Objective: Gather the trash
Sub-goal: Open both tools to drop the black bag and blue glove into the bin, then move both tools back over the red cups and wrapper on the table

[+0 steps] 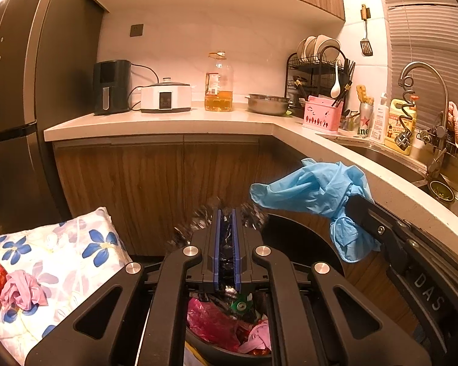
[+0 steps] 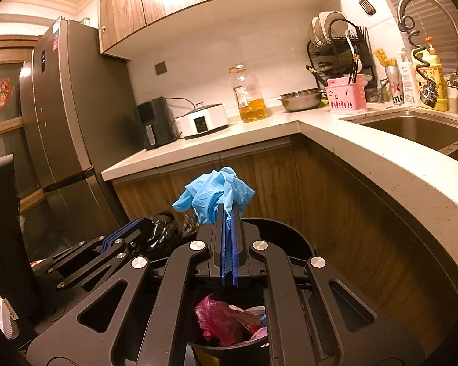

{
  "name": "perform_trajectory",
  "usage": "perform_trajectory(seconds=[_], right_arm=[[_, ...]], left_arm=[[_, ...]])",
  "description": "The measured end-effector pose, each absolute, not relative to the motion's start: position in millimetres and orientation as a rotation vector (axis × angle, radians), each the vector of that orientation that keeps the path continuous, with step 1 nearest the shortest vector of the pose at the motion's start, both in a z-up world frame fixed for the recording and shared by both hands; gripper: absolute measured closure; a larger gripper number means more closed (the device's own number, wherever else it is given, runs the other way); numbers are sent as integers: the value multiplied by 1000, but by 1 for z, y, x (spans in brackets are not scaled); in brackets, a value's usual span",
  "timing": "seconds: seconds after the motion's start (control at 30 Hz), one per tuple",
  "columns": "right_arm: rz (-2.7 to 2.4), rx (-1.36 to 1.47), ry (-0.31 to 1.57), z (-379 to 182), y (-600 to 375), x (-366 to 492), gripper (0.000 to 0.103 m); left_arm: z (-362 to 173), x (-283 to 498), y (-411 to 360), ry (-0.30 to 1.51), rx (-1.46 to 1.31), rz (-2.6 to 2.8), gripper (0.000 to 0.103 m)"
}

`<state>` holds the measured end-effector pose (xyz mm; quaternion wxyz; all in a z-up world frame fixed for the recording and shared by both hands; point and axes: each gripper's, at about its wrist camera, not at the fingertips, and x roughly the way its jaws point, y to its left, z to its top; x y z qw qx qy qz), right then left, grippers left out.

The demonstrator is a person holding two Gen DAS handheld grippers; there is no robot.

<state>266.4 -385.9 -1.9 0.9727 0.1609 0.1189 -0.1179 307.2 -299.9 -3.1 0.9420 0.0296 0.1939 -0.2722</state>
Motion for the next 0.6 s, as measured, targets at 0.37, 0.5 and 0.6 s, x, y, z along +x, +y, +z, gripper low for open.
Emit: perform_trajectory(seconds=[0.37, 0.5, 0.6], right_arm=[[-247, 343, 270, -9, -391, 273, 67], [-269, 341, 269, -11, -390, 268, 47], [-295, 322, 265, -12, -385, 261, 34]], left_arm=[[-9, 314, -278, 414, 12, -516, 52], [-11, 310, -260, 401, 8, -458, 31], [-12, 305, -244, 393, 2, -407, 17]])
